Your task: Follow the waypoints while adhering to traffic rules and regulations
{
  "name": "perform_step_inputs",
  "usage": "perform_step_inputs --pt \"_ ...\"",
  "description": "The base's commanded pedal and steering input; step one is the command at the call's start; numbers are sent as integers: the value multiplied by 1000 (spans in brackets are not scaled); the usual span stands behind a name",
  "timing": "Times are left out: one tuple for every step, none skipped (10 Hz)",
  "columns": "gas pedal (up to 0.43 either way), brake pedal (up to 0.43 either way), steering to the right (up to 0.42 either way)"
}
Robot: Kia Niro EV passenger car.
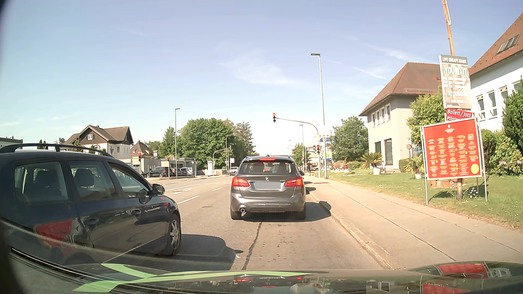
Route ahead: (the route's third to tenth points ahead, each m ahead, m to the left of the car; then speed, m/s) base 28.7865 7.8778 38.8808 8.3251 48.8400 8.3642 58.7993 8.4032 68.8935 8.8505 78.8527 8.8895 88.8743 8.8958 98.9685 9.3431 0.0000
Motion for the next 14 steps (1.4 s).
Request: perform_step_inputs --pt "0 220 -30" --pt "0 220 -30" --pt "0 220 -29" --pt "0 220 -29" --pt "0 220 -29" --pt "0 220 -29" --pt "0 220 -30" --pt "0 220 -30" --pt "0 220 -30" --pt "0 220 -30" --pt "0 220 -30" --pt "0 220 -30" --pt "0 220 -30" --pt "0 220 -29"
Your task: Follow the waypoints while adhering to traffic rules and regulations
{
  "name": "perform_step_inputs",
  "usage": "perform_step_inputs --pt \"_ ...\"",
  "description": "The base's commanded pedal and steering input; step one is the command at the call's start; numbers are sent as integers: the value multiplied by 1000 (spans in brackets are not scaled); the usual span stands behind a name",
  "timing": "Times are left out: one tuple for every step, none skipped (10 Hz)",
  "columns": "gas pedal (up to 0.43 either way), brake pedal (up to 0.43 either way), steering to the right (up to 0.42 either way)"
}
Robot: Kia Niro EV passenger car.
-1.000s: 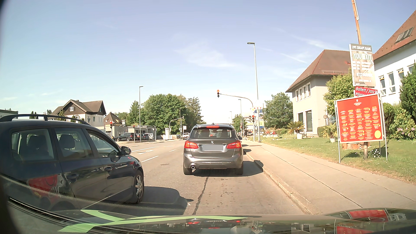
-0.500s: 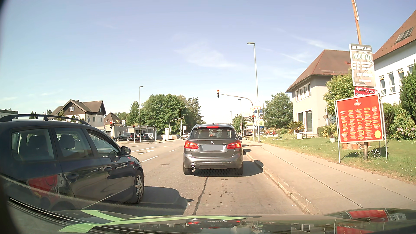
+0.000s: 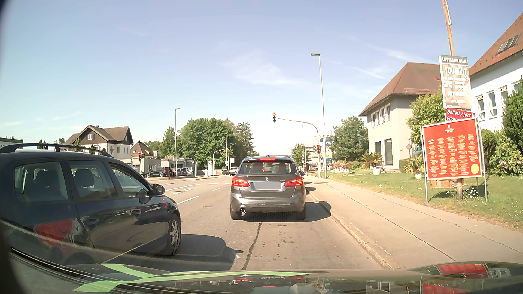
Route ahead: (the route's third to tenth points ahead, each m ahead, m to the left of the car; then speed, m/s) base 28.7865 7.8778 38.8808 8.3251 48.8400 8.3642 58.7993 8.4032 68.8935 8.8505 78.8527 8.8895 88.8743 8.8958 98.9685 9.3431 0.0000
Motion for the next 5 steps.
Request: perform_step_inputs --pt "0 220 -30" --pt "0 220 -30" --pt "0 220 -29" --pt "0 220 -30" --pt "0 220 -29"
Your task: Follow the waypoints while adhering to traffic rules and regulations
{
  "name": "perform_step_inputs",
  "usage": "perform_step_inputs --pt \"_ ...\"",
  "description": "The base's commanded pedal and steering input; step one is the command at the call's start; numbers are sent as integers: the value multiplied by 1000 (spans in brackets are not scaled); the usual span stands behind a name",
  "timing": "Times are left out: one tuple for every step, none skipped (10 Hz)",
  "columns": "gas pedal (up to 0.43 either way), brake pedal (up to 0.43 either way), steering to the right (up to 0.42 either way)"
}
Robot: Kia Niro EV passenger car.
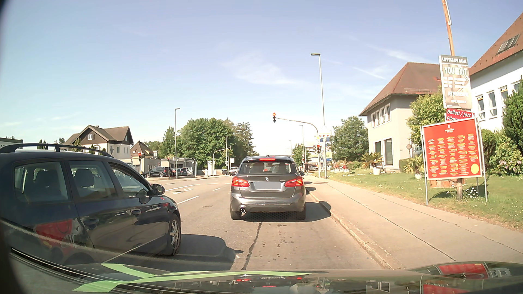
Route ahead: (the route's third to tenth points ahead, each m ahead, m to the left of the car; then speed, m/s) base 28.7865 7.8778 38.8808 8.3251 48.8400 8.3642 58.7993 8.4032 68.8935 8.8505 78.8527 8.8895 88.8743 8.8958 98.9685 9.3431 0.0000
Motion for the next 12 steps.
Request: perform_step_inputs --pt "0 220 -29" --pt "0 220 -30" --pt "0 220 -30" --pt "0 220 -30" --pt "0 220 -30" --pt "0 220 -29" --pt "0 220 -29" --pt "0 220 -30" --pt "0 220 -30" --pt "0 220 -30" --pt "0 220 -30" --pt "0 220 -30"
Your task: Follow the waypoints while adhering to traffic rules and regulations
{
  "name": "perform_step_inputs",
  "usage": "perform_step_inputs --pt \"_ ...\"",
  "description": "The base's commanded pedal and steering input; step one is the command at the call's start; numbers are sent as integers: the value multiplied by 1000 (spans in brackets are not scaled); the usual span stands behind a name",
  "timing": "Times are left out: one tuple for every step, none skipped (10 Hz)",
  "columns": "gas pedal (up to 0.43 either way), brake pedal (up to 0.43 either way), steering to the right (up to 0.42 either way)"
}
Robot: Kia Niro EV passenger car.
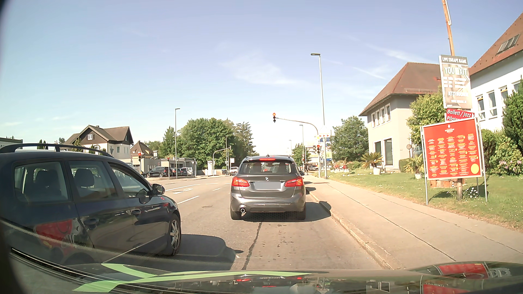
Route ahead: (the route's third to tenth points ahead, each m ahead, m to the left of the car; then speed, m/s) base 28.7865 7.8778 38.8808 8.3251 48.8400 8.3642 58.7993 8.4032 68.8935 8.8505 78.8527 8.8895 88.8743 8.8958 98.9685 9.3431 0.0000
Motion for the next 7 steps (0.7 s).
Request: perform_step_inputs --pt "0 220 -30" --pt "0 220 -30" --pt "0 220 -30" --pt "0 220 -29" --pt "0 220 -29" --pt "0 220 -30" --pt "0 220 -30"
